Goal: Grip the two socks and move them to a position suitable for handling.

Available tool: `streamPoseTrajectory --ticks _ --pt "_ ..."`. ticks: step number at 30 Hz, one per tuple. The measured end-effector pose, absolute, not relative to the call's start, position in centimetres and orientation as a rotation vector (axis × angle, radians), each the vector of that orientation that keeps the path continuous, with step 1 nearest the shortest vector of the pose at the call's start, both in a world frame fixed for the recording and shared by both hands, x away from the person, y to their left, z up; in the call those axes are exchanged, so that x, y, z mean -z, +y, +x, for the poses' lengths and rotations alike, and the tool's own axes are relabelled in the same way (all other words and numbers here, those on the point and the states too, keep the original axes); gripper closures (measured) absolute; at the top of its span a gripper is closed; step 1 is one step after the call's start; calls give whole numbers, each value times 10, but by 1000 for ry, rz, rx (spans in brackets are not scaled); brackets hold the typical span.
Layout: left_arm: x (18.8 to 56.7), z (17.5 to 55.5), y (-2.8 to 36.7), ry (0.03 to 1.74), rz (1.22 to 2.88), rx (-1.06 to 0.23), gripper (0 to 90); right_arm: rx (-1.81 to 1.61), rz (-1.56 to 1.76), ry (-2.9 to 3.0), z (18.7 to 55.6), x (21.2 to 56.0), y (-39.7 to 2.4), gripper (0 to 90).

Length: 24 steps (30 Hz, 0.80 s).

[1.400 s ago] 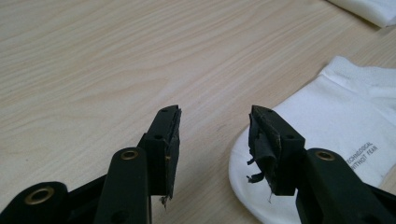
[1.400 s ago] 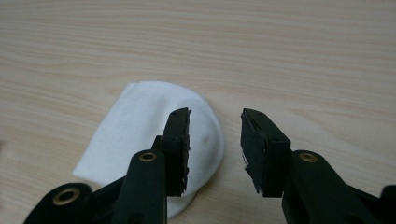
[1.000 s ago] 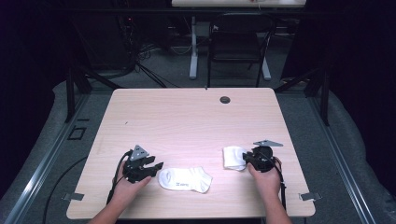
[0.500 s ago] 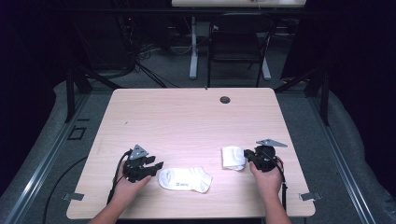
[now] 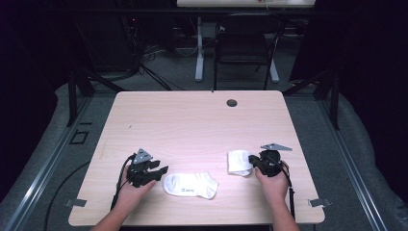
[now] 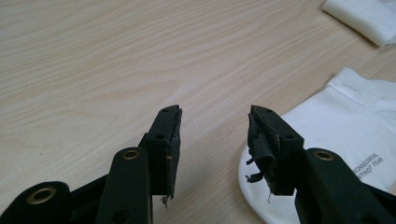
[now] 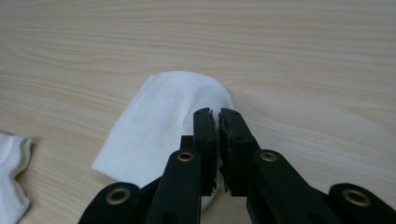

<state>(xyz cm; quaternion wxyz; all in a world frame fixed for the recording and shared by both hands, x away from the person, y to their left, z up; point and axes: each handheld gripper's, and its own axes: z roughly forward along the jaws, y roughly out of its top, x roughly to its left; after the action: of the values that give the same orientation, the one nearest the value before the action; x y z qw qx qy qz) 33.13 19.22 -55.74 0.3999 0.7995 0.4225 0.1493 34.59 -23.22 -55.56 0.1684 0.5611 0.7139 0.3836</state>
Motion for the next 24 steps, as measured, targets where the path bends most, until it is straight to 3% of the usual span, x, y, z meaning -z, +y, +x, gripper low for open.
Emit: streamPoseTrajectory --ticks 9,24 --pt "556 331 194 1070 2016 -380 543 -1017 1479 2096 343 527 -204 860" --pt "556 331 195 1069 2014 -377 542 -923 1410 2086 357 521 -187 857"
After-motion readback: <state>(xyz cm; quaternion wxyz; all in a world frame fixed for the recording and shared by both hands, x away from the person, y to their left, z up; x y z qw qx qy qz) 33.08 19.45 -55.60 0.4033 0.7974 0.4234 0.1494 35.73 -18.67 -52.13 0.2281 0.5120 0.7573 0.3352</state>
